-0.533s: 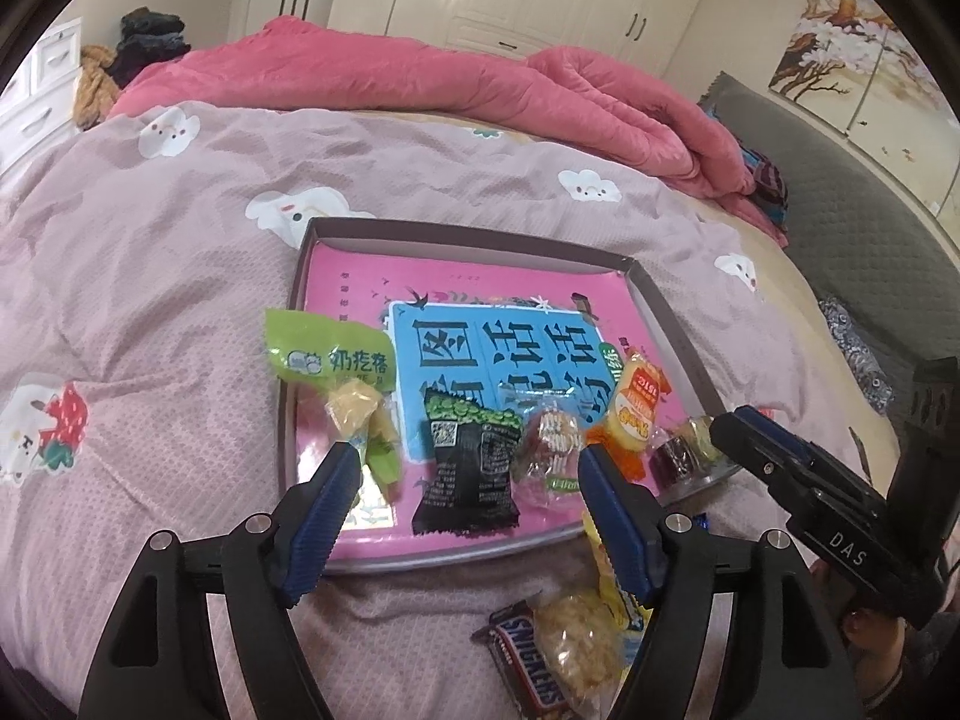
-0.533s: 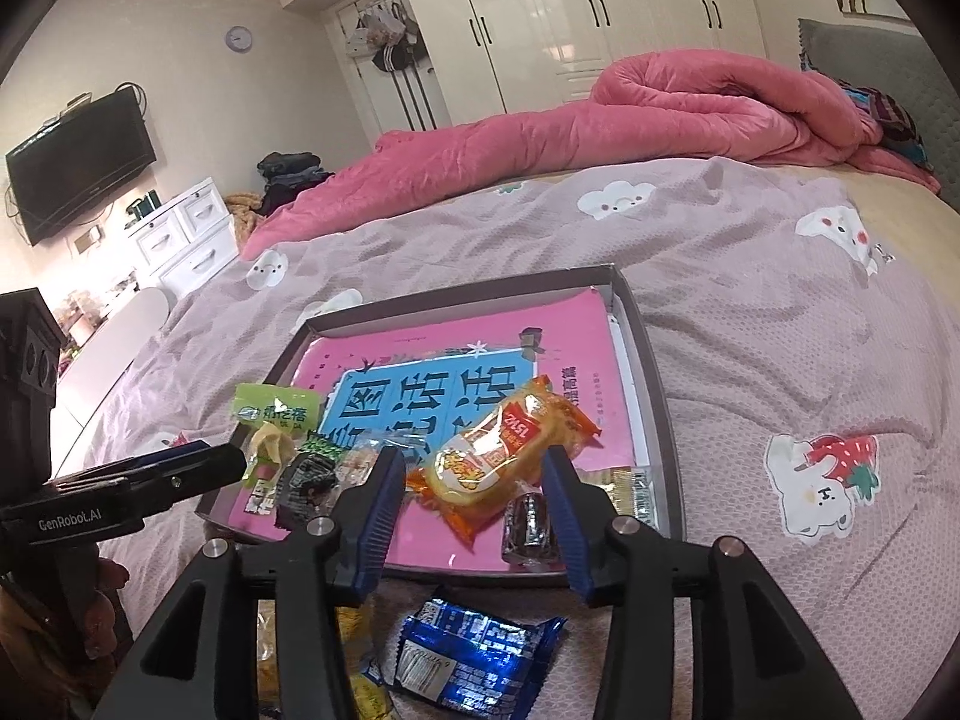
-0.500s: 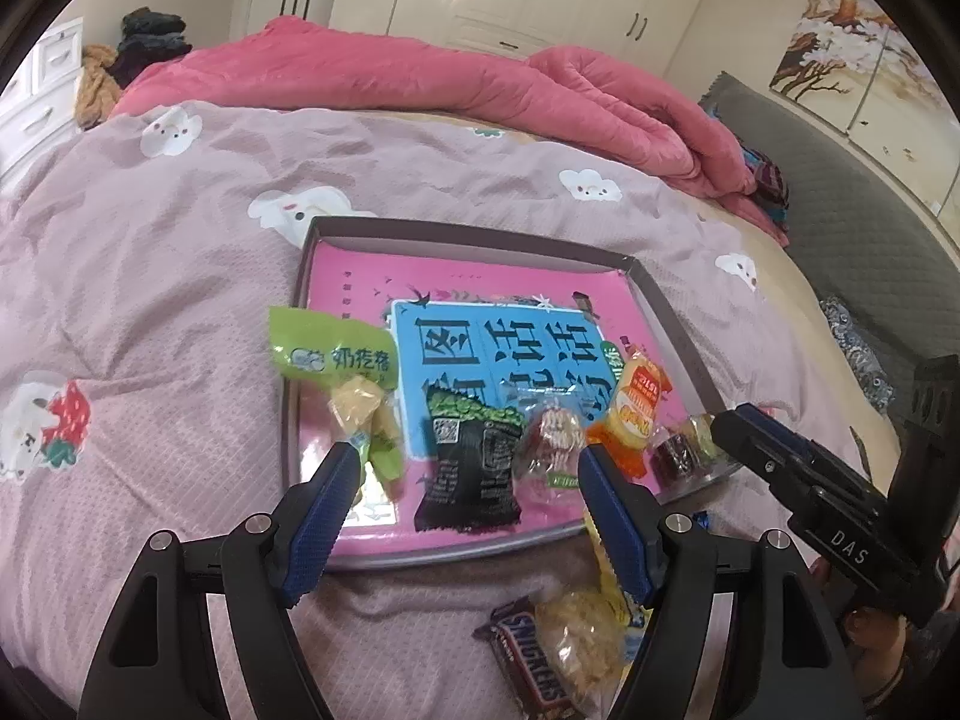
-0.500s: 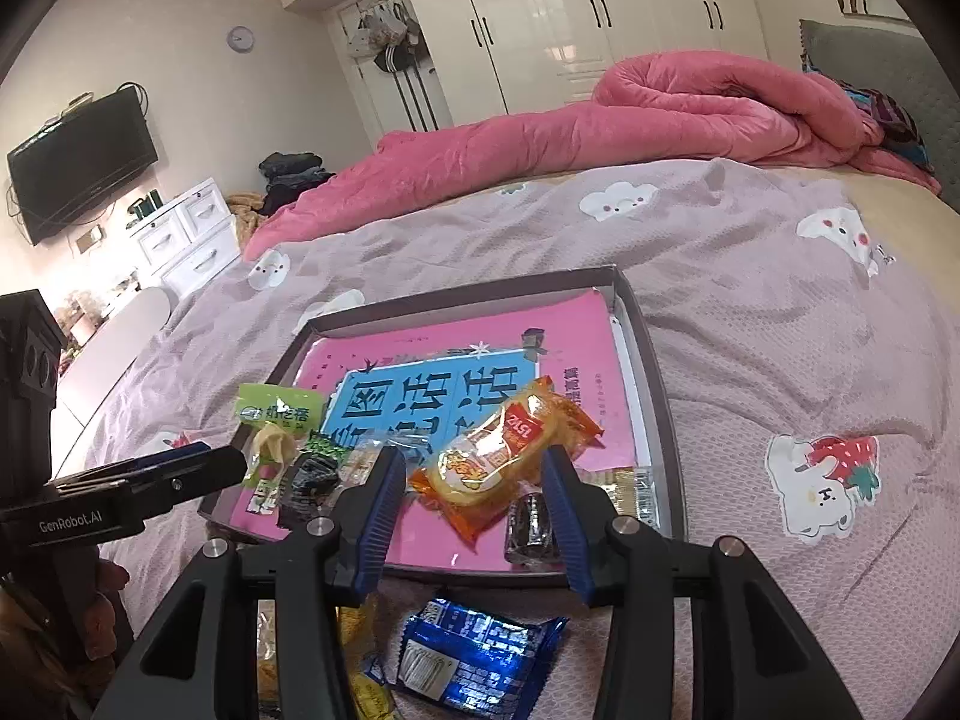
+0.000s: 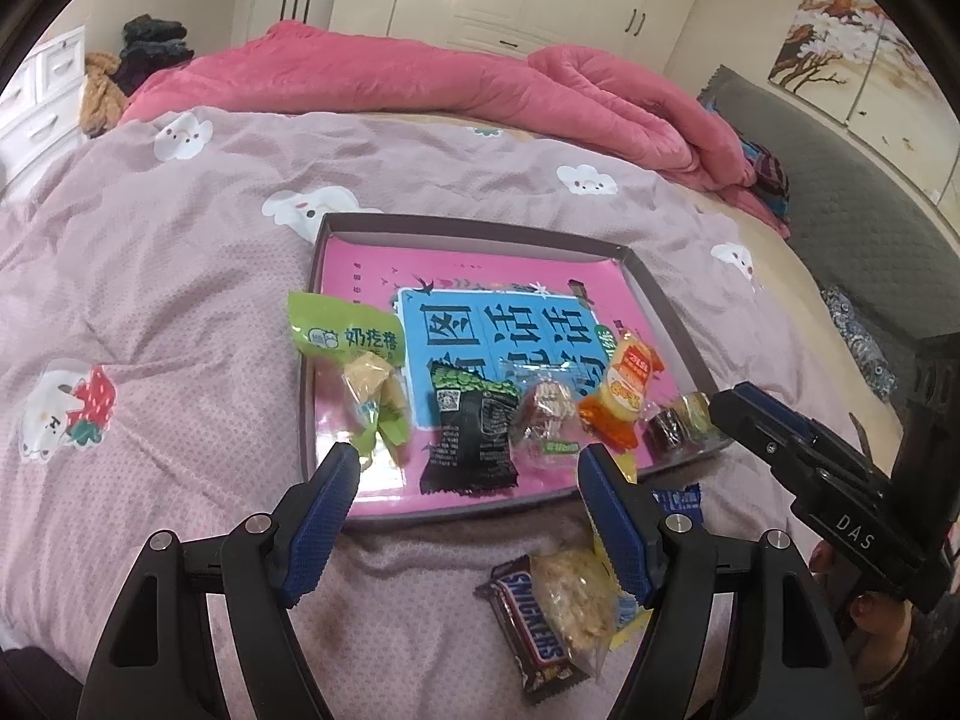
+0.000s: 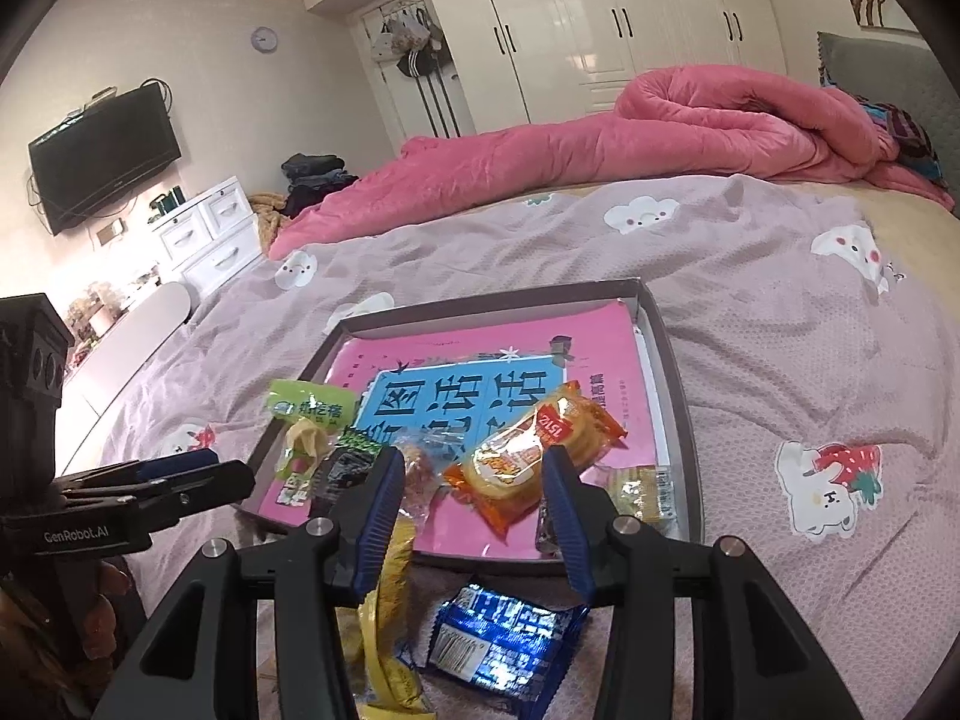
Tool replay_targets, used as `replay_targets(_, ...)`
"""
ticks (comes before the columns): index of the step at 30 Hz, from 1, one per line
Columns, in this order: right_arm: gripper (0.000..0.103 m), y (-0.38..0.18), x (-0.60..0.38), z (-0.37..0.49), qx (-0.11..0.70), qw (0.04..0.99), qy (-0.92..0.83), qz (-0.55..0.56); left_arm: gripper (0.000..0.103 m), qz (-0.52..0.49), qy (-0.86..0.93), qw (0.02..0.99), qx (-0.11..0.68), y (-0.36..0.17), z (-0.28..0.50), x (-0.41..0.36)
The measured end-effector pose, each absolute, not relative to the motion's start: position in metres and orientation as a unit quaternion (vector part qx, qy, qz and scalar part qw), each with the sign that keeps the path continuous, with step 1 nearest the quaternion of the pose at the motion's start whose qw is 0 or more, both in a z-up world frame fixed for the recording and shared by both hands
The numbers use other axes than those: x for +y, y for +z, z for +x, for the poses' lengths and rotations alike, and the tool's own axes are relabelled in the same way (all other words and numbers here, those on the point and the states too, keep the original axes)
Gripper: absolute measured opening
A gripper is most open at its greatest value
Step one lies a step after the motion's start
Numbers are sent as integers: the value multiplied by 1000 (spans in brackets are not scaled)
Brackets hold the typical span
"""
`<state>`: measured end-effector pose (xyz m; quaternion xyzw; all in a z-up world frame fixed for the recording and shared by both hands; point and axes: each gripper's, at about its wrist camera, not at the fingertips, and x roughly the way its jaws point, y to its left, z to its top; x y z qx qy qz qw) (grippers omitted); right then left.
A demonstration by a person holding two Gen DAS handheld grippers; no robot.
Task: Organize snacks
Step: 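Withdraw both tools from the tray toward the snacks on the bedspread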
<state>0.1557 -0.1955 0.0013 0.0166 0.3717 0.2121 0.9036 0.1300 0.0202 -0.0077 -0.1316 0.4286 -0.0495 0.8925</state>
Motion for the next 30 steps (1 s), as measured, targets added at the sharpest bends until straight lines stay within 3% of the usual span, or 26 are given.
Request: replay_targets(30,76,2,-195,127,399,890,219,10,78,-105,-64,881,456,-7,95,2)
